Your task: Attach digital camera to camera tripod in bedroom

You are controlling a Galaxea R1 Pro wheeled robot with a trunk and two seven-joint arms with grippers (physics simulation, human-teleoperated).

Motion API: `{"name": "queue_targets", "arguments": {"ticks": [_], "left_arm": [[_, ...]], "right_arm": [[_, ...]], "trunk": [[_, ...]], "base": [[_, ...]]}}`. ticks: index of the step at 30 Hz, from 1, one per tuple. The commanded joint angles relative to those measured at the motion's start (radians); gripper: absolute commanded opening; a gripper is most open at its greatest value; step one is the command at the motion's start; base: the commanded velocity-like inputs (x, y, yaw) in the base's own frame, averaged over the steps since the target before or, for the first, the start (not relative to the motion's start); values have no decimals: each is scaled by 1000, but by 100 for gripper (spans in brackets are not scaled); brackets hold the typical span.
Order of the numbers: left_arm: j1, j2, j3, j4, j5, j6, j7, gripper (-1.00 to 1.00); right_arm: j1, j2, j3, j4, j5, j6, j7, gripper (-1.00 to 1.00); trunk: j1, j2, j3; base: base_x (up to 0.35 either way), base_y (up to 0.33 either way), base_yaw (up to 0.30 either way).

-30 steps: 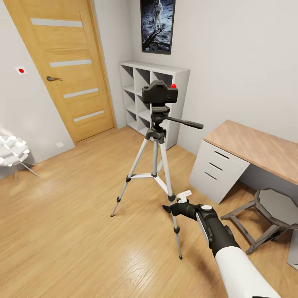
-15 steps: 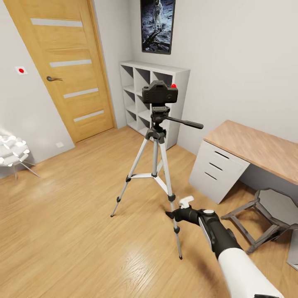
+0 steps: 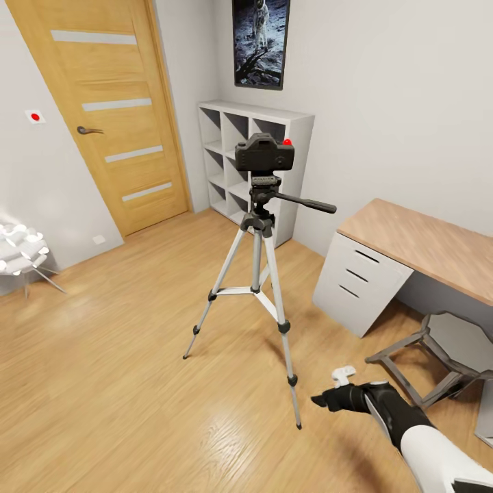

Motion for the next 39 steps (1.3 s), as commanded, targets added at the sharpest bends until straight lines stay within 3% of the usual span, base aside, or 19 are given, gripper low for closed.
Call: {"name": "queue_targets", "arguments": {"ticks": [1,7,13,19,24,31,39], "left_arm": [[-1,-1,-8,0,7,3,3,100],[-1,-1,-8,0,7,3,3,100],[-1,0,-8,0,7,3,3,100],[-1,-2,-8,0,7,3,3,100],[3,-3,-8,0,8,3,3,100],[23,-10,-8,0,15,3,3,100],[29,-11,-7,0,57,3,3,100]], "right_arm": [[-1,-13,-9,23,7,6,4,100],[-1,-78,-8,165,3,1,-22,100],[-3,-106,-8,329,3,-40,-77,100],[-1,-108,-7,406,2,-98,-244,100],[64,-101,-7,419,1,-143,-332,100],[178,-96,-7,425,0,-235,-380,100],[245,-96,-7,426,-1,-318,-391,100]], "trunk": [[0,-2,-2],[0,-2,-2],[0,-2,-2],[0,-2,-2],[0,-2,-2],[0,-2,-2],[0,-2,-2]], "base": [[0,0,0],[0,0,0],[0,0,0],[0,0,0],[0,0,0],[0,0,0],[0,0,0]]}}
